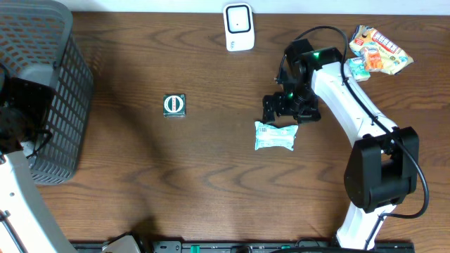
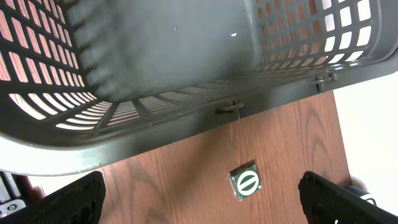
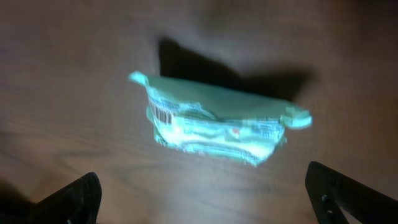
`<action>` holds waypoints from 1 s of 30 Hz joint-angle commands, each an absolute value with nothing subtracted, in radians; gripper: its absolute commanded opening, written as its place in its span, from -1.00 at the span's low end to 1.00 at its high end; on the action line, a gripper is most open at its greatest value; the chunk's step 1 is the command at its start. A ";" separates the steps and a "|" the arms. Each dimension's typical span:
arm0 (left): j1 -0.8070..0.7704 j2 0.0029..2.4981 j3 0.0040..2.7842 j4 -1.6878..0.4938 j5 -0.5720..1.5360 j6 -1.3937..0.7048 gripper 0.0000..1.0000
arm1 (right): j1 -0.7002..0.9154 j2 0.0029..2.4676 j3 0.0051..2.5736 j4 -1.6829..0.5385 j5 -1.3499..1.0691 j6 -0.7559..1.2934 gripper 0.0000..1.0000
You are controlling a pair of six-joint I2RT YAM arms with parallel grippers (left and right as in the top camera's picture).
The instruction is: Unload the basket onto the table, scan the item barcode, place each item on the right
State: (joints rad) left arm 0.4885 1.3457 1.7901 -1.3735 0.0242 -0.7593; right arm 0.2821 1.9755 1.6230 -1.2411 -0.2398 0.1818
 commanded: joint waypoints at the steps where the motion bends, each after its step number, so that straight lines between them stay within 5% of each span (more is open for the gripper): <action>1: 0.492 1.346 1.793 -1.376 0.019 -0.761 0.96 | 0.290 1.966 1.636 -1.220 -0.250 0.179 0.99; 30: 0.492 1.346 1.793 -1.376 0.019 -0.761 0.96 | 0.290 1.966 1.635 -1.204 -0.390 0.223 0.99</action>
